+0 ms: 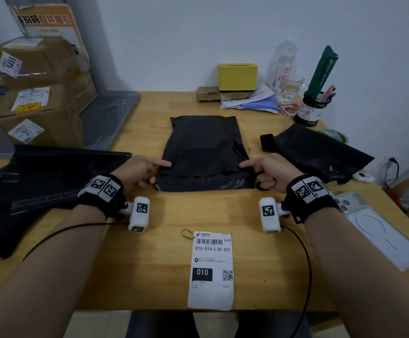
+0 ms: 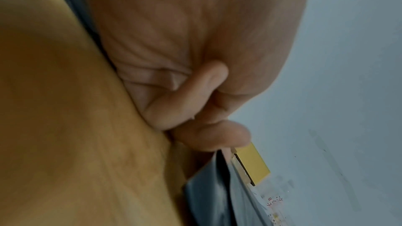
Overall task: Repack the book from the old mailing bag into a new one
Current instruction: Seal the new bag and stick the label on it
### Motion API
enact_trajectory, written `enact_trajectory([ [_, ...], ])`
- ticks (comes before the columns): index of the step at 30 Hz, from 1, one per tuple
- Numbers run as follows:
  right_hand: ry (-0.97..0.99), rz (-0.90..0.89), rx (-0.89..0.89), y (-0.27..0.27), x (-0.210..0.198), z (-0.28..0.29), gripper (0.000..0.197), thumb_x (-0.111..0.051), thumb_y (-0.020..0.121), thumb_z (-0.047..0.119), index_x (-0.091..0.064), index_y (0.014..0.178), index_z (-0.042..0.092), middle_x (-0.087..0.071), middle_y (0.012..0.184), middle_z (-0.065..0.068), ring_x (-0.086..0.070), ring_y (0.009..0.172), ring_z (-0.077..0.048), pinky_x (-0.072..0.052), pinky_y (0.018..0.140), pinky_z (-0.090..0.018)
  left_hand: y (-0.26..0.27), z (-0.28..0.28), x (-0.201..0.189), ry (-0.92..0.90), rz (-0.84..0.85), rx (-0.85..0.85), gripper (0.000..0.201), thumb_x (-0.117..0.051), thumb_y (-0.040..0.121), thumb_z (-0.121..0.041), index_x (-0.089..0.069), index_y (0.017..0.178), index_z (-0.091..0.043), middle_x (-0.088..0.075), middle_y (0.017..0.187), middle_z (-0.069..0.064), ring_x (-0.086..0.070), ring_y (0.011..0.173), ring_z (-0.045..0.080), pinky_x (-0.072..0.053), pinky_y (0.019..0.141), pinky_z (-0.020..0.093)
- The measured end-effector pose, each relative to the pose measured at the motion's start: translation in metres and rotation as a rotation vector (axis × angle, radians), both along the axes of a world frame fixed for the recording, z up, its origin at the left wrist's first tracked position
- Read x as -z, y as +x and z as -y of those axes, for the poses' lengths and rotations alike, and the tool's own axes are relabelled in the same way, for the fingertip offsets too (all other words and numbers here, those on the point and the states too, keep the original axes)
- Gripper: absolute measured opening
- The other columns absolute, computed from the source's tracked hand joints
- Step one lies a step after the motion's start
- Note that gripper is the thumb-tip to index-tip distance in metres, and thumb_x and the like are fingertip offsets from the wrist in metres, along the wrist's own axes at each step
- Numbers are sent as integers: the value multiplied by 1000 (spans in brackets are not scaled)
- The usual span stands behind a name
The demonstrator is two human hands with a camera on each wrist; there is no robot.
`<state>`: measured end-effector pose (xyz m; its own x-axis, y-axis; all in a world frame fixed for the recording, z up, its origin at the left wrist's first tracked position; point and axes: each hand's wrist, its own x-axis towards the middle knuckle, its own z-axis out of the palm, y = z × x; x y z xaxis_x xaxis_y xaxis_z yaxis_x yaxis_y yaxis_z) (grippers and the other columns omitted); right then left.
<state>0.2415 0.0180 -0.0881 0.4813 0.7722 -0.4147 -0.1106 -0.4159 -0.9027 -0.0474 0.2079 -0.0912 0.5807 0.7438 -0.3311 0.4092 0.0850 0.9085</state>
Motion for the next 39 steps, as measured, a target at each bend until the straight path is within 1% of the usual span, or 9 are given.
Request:
enact_trajectory([
  [5,-53,57,-40,2,1,0,47,-31,92,-6,-73,111,5,-40,60,0,-23,41,-9,-18,35,-22,-6,-6,5,9,-18,4,44,-35,96,13,-70,113,-10,-57,89,11,-47,45,7,-28,33,16],
  [11,-42,142,-102,4,8,6,51,-39,93,-15,-77,110,14,-49,56,-1,-24,41,-12,-20,36,-23,-17,-3,7,71,-48,50,37,-46,98,6,-69,114,-17,-51,55,2,-43,40,4,-34,37,15],
  [14,-13,151,-108,1,13,11,47,-52,89,-15,-78,109,19,-46,53,0,-23,41,-12,-19,37,-24,-24,-3,10,81,-15,27,36,-50,97,4,-71,114,-19,-55,65,4,-44,45,5,-37,39,14],
  [20,-27,134,-89,-4,13,18,36,-52,96,-5,-76,112,17,-43,51,2,-22,42,-10,-18,38,-23,-27,2,11,102,-31,-1,25,-60,95,-7,-77,107,-22,-60,66,7,-43,51,8,-38,42,15],
  [23,-11,124,-118,-5,10,22,21,-68,95,11,-71,113,1,-78,83,-4,-27,42,-9,-21,36,-22,-26,4,10,88,-16,-35,17,-73,86,-14,-78,102,-10,-72,84,22,-46,54,8,-40,43,14],
  [25,-20,146,-109,-3,11,23,33,-72,93,18,-65,113,-6,-80,97,-8,-28,42,-9,-23,36,-22,-25,4,11,100,-30,-41,22,-77,83,-17,-78,101,-5,-72,104,25,-50,56,7,-43,46,14],
  [30,-65,230,-115,-3,11,25,22,-73,93,22,-69,98,1,-78,87,-15,-28,43,-12,-21,37,-21,-25,7,9,161,-159,-16,17,-77,83,-24,-80,89,-8,-72,74,5,-52,56,7,-47,54,17],
  [34,-101,287,-127,-3,10,24,17,-70,95,25,-69,92,8,-71,70,-10,-30,40,-12,-21,38,-20,-22,10,9,160,-185,-40,17,-75,86,-21,-78,91,-5,-78,85,5,-53,54,7,-50,55,19],
  [39,-177,387,-160,-3,6,22,32,-70,95,32,-67,84,2,-60,65,-9,-33,38,-12,-27,37,-22,-21,11,5,171,-223,-35,19,-73,88,-21,-75,94,-3,-77,79,4,-53,50,8,-49,52,21],
])
